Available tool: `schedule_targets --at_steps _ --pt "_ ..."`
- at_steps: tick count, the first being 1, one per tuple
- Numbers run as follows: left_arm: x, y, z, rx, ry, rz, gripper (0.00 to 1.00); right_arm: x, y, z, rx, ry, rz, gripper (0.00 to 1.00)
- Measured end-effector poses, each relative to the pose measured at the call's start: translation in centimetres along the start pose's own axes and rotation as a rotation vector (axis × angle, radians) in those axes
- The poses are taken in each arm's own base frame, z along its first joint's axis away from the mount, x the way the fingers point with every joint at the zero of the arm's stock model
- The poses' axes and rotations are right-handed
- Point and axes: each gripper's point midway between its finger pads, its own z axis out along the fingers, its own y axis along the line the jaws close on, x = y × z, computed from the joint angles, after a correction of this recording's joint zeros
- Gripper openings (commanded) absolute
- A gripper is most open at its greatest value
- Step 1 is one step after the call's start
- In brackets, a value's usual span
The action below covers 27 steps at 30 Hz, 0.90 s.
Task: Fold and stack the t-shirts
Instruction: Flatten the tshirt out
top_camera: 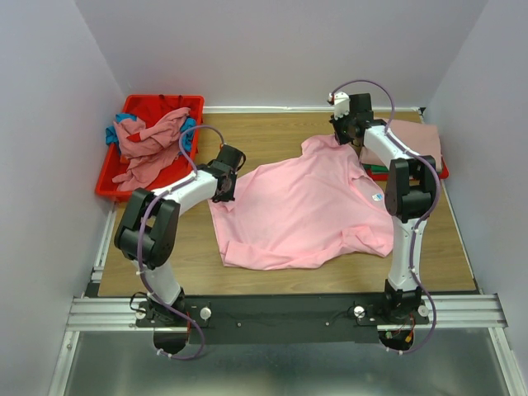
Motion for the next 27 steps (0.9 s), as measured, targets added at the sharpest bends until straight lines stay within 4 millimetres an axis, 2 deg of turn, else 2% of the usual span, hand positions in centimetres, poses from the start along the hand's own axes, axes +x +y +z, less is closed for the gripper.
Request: schedule_targets --at_steps 6,10,14,16,22,25,27 --pt "-0.6 0.2 -0.8 -0.001 -0.024 -0.009 0.0 -0.3 0.1 -0.2 -0.008 -0.009 -0.001 0.0" --pt "-3.3 0.6 -3.8 0.003 -0.117 -0.034 0.0 -1.4 0.0 -1.3 -0.006 -0.034 -0.005 0.0" --pt "-6.3 1.0 -7.6 0.025 -0.238 -0.068 0.0 -3.7 -0.2 -3.6 0.005 -0.087 -0.014 0.0" --pt "-7.3 1.2 -9.4 0.035 -0.291 -0.084 0.0 -5.7 -0.5 -5.7 0.016 -0.133 -0.023 0.0" --pt "-8.1 2.1 -13.3 0.047 -0.374 -0.116 0.0 -11.0 -0.9 -12.6 0.051 -0.274 -0.056 0.0" --pt "-9.2 3.1 -17.2 0.052 -0.466 -0.144 0.0 -14.1 -1.0 -17.9 0.081 -0.372 -0.088 0.0" --pt "-10.9 4.2 -21.9 0.062 -0.59 -0.18 0.0 -16.3 -1.1 -22.1 0.108 -0.446 -0.112 0.01"
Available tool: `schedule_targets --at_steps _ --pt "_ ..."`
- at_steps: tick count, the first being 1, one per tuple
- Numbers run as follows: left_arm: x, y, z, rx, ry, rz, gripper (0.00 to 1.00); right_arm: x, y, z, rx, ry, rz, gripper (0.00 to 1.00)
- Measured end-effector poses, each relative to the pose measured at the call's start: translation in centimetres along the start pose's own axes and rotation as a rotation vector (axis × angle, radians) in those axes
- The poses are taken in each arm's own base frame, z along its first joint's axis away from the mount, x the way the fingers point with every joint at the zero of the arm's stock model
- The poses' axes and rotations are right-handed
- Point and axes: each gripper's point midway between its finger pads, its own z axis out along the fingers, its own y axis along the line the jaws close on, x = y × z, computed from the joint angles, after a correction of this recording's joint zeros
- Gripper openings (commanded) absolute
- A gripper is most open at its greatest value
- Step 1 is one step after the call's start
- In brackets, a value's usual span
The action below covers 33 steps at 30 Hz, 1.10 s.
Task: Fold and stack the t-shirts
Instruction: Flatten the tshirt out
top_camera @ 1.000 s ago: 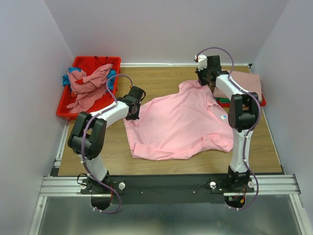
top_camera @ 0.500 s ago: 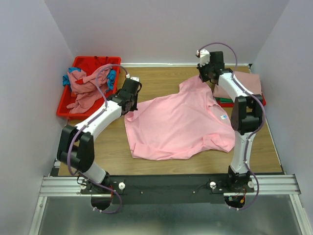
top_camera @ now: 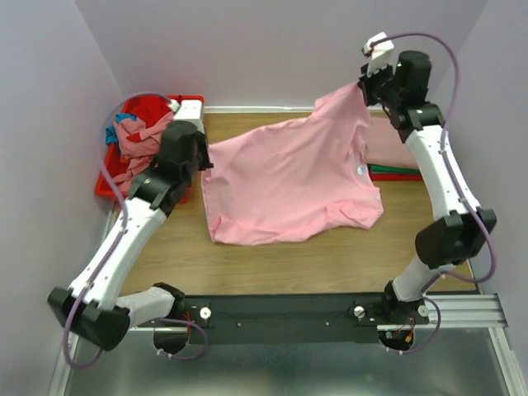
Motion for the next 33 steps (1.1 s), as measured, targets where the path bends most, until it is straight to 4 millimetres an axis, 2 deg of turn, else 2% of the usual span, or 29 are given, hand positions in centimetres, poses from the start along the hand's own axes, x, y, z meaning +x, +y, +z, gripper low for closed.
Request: schedule_targets --at_steps 1,4,5,6,7,8,10,12,14,16,17,20,22,24,27,30,32,33 --pt "-1.7 0.1 -1.4 0.009 -0.056 -0.017 0.0 -1.4 -0.3 -1.2 0.01 -0.028 -0.009 0.0" --pt "-8.1 1.1 -8.1 0.045 -0.295 -0.088 0.0 -8.4 -1.6 -7.0 0.064 -0.173 -0.05 0.01" --pt "-9.9 1.6 -10.6 0.06 -0.374 -0.111 0.0 -10.8 -2.0 -9.2 0.084 -0.225 -0.063 0.0" --pt "-12.2 2.2 -14.0 0.084 -0.487 -0.142 0.0 -13.5 -2.5 -11.6 0.107 -0.287 -0.077 0.0" --pt "-12.8 2.4 -15.0 0.091 -0.52 -0.153 0.0 -15.9 -2.8 -14.2 0.129 -0.349 -0.091 0.0" --pt "-14.4 3.0 -18.3 0.116 -0.62 -0.181 0.0 -17.7 -2.9 -16.3 0.145 -0.396 -0.101 0.0" --pt "-15.8 3.4 -22.0 0.16 -0.726 -0.2 0.0 -21.1 -3.0 -21.0 0.174 -0.491 -0.124 0.0" --pt "-17.4 3.5 -25.9 0.227 -0.843 -0.209 0.0 -24.8 -3.0 -27.0 0.221 -0.616 -0.153 0.0" --pt "-18.4 2.8 -28.3 0.301 -0.914 -0.193 0.0 -27.0 -2.8 -31.8 0.258 -0.709 -0.176 0.0" --pt "-18.9 2.0 -29.4 0.358 -0.943 -0.171 0.0 -28.1 -2.6 -34.7 0.28 -0.763 -0.19 0.0" --pt "-19.2 1.4 -30.1 0.394 -0.957 -0.155 0.0 -28.9 -2.5 -37.3 0.305 -0.806 -0.203 0.0" --pt "-19.6 0.4 -31.5 0.463 -0.983 -0.125 0.0 -29.9 -2.2 -40.8 0.338 -0.869 -0.22 0.0" --pt "-19.7 0.1 -32.2 0.489 -0.997 -0.113 0.0 -30.1 -2.2 -41.5 0.346 -0.88 -0.225 0.0" --pt "-19.9 0.0 -32.7 0.503 -1.01 -0.108 0.0 -30.0 -2.4 -40.9 0.345 -0.869 -0.226 0.0" --pt "-19.5 -0.2 -31.9 0.501 -1.001 -0.101 0.0 -29.3 -2.8 -38.1 0.328 -0.819 -0.219 0.01" --pt "-17.8 -0.7 -28.4 0.48 -0.934 -0.091 0.0 -27.2 -3.3 -32.7 0.288 -0.715 -0.196 0.0" --pt "-15.8 -0.9 -24.6 0.442 -0.853 -0.09 0.0 -24.7 -3.6 -27.9 0.248 -0.615 -0.172 0.0" --pt "-14.5 -1.0 -22.3 0.419 -0.806 -0.089 0.0 -23.6 -3.6 -26.2 0.235 -0.578 -0.163 0.0"
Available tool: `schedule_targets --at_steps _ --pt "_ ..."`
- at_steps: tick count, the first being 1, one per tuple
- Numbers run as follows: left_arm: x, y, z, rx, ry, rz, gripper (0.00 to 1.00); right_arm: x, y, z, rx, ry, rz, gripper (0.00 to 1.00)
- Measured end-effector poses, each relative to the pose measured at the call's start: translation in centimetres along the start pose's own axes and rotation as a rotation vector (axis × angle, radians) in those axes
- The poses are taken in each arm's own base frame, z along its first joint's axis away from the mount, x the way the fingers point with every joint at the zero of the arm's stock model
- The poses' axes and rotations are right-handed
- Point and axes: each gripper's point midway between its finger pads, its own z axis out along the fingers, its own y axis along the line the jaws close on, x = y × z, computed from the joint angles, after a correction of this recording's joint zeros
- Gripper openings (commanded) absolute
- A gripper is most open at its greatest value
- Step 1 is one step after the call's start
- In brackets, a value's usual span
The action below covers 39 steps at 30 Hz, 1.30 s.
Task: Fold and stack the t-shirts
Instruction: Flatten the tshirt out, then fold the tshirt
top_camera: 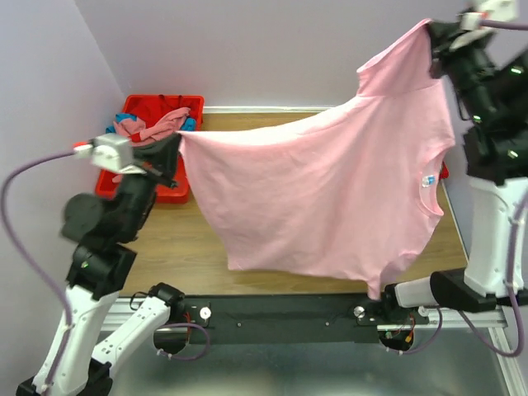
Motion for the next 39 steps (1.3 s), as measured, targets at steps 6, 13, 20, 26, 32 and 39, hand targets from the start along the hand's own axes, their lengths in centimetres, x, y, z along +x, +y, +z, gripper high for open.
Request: schedule_targets --at_steps 6,13,20,26,32,39 --pt "17.1 4.5 1.5 -0.167 0.369 0.013 0.0 17.6 6.3 4.8 -0.152 0.337 0.089 0.0" --pt "34.6 10.3 0.9 -0.353 0.806 0.047 0.0 37.6 15.9 5.7 -0.346 0.638 0.226 0.0" --pt "42.8 16.7 2.5 -0.527 0.993 0.087 0.0 51.4 21.8 7.2 -0.416 0.803 0.32 0.0" --pt "42.4 21.0 6.4 -0.618 0.94 0.112 0.0 52.8 21.9 9.7 -0.392 0.783 0.342 0.0" --pt "43.3 23.0 8.0 -0.626 0.953 0.147 0.0 50.2 20.1 12.6 -0.354 0.68 0.321 0.0" --pt "44.3 23.0 7.2 -0.605 1.008 0.176 0.0 50.6 21.1 11.3 -0.381 0.705 0.353 0.0"
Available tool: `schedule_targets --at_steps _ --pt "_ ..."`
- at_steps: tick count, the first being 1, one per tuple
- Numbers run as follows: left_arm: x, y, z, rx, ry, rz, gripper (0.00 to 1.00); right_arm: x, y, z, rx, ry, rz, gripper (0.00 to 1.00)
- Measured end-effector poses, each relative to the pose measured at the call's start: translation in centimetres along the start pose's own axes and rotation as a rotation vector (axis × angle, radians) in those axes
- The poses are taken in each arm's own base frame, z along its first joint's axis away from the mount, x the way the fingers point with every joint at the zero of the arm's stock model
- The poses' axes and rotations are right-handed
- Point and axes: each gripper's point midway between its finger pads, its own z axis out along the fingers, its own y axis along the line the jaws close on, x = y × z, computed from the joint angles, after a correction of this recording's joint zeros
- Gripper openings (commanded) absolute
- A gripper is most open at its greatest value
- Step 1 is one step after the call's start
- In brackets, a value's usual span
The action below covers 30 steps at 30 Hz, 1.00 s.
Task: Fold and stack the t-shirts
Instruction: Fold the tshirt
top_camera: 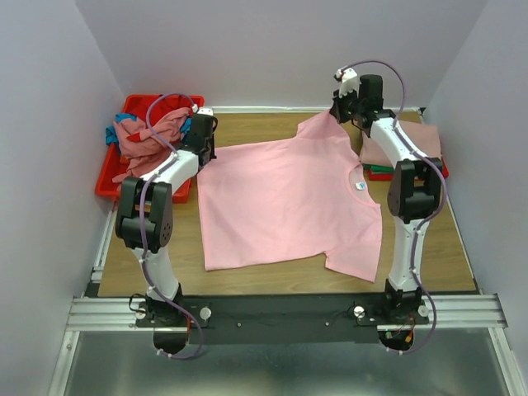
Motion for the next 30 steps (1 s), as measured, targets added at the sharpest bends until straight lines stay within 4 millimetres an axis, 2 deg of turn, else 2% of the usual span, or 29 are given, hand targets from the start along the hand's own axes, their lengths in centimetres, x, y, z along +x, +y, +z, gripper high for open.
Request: schedule_targets --at_steps 6,10,16,18,25,30 --pt "0.2 0.1 0.1 0.0 0.01 0.022 0.0 1.0 2.0 -2.5 -0.051 0.028 0.016 0.0" --pt "-0.1 0.0 0.3 0.0 0.007 0.031 0.0 -0.6 3.5 -5.9 -0.073 0.0 0.007 0.0" --pt "0.0 0.1 0.3 0.0 0.01 0.045 0.0 -2.4 4.7 -9.1 -0.089 -0.047 -0.011 0.0" --pt "0.1 0.1 0.3 0.0 0.01 0.049 0.0 -2.0 5.0 -9.4 -0.092 -0.043 -0.009 0.0" --pt "2.4 0.7 -0.6 -0.003 0.046 0.078 0.0 1.3 6.5 -10.8 -0.115 0.016 0.012 0.01" --pt "2.2 0.9 -1.4 -0.001 0.035 0.088 0.0 1.5 7.1 -12.5 -0.114 0.01 -0.004 0.0"
